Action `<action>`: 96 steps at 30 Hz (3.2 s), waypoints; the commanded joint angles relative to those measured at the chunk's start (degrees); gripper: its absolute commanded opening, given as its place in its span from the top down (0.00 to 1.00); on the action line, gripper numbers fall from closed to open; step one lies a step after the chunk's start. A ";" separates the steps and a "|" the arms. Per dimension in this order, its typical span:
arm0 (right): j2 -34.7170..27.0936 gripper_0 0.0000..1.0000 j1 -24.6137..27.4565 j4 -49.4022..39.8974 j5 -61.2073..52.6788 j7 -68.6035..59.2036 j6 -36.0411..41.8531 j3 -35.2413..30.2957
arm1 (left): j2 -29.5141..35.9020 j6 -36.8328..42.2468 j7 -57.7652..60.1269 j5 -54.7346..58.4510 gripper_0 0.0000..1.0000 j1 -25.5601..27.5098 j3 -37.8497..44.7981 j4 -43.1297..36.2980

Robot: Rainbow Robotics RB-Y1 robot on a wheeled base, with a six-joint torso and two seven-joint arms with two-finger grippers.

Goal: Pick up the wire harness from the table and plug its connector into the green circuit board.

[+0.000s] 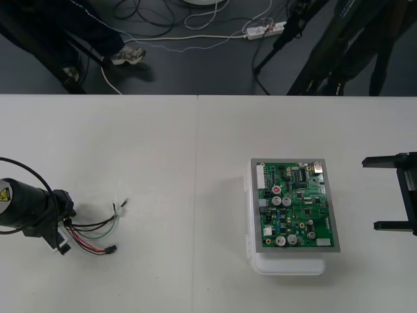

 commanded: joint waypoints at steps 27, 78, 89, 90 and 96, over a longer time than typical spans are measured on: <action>-1.52 0.00 0.21 -0.06 -5.47 -0.10 -0.48 2.65 | -3.46 -33.39 1.64 14.41 1.00 18.42 45.67 -10.27; -0.73 0.00 0.30 0.82 -8.11 -2.91 -0.48 2.74 | -44.07 -52.11 60.44 23.11 1.00 29.32 70.89 -38.92; -0.73 0.00 0.30 0.73 -8.11 -2.91 -0.48 2.74 | -44.77 -52.11 66.51 30.31 1.00 31.69 66.23 -40.51; -0.73 0.00 0.30 0.82 -8.11 -2.91 -0.48 2.74 | -44.77 -52.11 66.77 30.84 1.00 31.69 65.71 -40.51; -0.73 0.00 0.30 0.73 -8.11 -2.91 -0.48 2.74 | -44.77 -52.11 68.00 33.65 1.00 31.34 63.16 -40.51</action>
